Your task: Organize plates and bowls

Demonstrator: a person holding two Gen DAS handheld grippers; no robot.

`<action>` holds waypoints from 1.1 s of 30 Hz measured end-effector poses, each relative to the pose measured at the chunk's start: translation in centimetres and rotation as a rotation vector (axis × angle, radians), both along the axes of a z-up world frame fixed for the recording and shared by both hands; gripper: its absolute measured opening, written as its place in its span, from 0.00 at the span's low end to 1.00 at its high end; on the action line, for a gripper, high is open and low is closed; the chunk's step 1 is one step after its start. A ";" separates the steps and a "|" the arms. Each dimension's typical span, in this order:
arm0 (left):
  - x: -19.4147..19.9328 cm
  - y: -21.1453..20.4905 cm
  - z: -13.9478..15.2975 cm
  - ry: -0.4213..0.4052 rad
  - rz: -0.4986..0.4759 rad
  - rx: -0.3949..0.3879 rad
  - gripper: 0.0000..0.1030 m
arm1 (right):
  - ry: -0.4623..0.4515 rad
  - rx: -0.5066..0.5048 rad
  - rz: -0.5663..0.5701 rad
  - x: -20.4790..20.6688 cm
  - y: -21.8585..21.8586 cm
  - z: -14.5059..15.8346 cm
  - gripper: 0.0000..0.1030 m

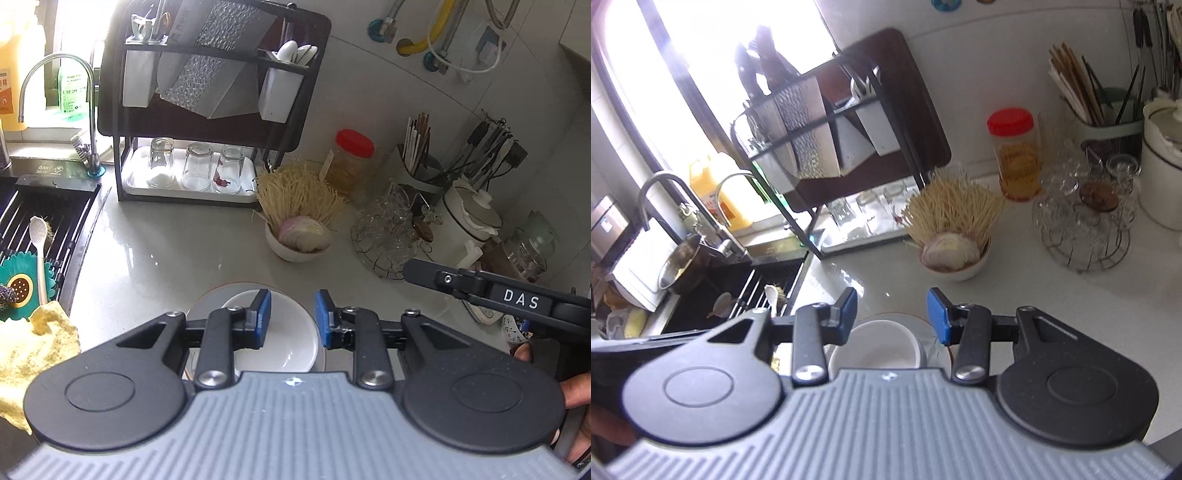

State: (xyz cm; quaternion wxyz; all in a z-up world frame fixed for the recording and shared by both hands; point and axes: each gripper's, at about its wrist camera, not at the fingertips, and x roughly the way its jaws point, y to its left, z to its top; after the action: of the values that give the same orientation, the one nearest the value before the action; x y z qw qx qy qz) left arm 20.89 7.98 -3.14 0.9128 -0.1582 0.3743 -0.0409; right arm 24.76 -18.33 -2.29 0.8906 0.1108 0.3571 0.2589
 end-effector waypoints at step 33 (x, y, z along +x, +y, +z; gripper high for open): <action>-19.0 -7.0 1.9 -0.038 0.052 0.052 0.30 | -0.113 -0.023 0.007 -16.5 -6.0 1.4 0.45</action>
State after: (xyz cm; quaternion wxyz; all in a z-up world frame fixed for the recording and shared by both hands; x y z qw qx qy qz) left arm 1.91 0.94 -1.28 0.9243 -0.1433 0.3536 -0.0104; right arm 8.30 -24.35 -0.90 0.9096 0.0847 0.3097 0.2638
